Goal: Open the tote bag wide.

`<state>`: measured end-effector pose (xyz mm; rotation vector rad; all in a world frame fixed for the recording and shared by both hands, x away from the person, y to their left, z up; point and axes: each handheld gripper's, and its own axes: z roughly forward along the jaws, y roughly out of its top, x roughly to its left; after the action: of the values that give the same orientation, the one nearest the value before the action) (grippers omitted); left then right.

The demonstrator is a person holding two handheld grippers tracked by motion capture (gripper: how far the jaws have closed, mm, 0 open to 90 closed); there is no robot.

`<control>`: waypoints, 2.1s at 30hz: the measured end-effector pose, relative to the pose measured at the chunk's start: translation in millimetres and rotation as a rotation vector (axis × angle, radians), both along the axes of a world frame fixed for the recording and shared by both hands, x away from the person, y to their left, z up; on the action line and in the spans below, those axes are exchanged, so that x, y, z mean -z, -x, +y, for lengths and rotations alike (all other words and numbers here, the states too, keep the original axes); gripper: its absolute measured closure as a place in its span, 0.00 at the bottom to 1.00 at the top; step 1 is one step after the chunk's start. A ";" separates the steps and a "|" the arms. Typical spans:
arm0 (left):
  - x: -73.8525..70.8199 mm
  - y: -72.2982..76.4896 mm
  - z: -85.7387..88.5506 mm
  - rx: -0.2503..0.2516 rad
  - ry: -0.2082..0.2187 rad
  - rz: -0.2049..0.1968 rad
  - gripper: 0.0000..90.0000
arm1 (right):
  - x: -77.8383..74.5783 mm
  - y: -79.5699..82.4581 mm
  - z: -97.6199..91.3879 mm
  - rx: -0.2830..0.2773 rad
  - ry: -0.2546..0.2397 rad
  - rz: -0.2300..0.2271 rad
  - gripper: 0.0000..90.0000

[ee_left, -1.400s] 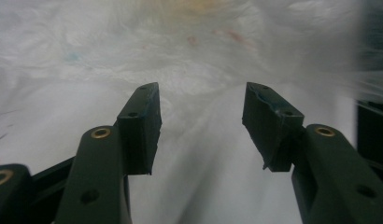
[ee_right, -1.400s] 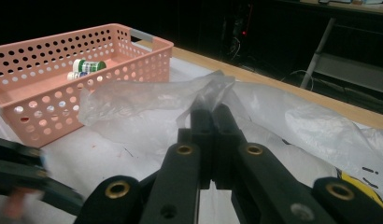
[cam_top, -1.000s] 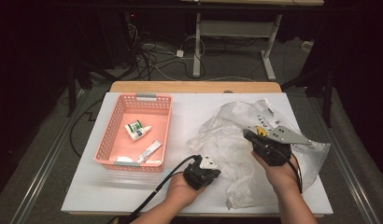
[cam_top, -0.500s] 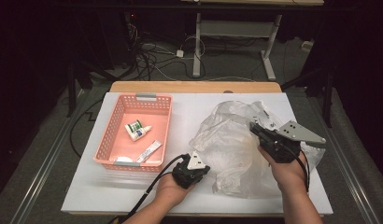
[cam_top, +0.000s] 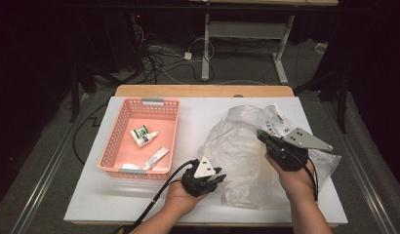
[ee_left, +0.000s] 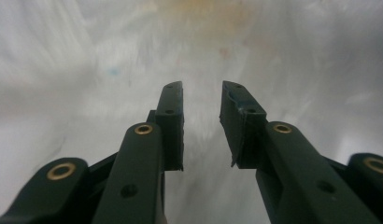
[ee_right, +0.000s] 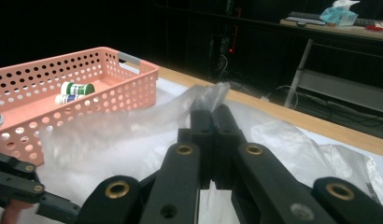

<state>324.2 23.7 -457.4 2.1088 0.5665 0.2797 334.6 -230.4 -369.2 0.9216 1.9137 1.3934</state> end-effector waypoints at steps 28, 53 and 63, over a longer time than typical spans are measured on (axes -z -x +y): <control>2.8 -41.1 -45.4 0.004 0.006 0.075 0.97 | -17.9 -6.5 -14.0 0.012 -0.056 -0.018 1.00; -40.1 30.5 72.4 -0.043 0.118 0.052 0.16 | -0.9 -0.8 -13.4 -0.023 -0.065 0.010 1.00; -45.3 28.5 107.4 -0.144 0.106 0.020 0.00 | 0.3 1.0 -14.5 -0.008 -0.067 0.010 1.00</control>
<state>295.7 131.1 -412.1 1.9738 0.7309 0.3027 333.6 -244.8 -369.5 0.9552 1.8903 1.4687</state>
